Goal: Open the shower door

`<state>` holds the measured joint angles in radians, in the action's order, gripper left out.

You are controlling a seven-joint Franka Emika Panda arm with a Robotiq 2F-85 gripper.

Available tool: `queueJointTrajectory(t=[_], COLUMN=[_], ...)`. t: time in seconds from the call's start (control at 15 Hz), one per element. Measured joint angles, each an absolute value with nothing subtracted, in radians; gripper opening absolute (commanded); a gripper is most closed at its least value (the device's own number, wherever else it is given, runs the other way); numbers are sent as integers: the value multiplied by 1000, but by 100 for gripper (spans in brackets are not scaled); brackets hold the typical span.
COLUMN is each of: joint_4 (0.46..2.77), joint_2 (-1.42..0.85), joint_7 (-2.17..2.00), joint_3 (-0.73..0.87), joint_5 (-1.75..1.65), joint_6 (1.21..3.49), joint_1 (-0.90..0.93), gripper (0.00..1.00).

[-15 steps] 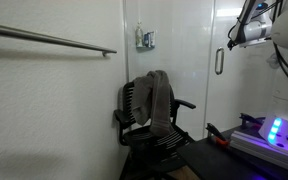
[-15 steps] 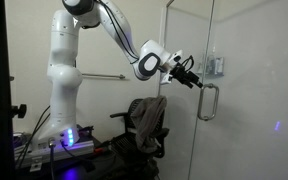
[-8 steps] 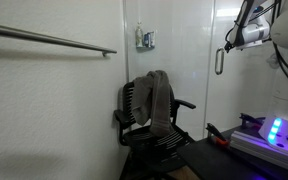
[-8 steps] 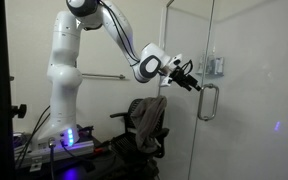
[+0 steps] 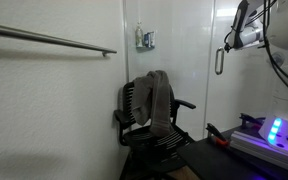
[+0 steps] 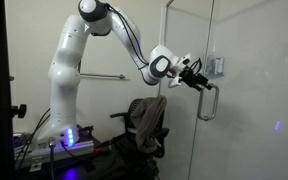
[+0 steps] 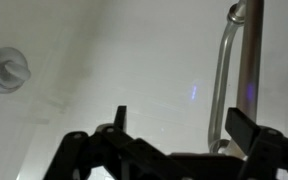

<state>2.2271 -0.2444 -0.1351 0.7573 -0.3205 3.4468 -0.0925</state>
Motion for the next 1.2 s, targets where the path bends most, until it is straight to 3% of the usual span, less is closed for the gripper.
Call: queueJointTrajectory(t=[0.67,0.87,1.2], joint_4=[2107,2108,2133], joint_2=[-273,-269,-217], joint_7=[-275,-188,-173], joint_3=[357,340,447], joint_5=[-502,-393,-380], joint_6=[3335,3322,3319], joint_1=[-486,-491,-399], gripper=[100,100,100])
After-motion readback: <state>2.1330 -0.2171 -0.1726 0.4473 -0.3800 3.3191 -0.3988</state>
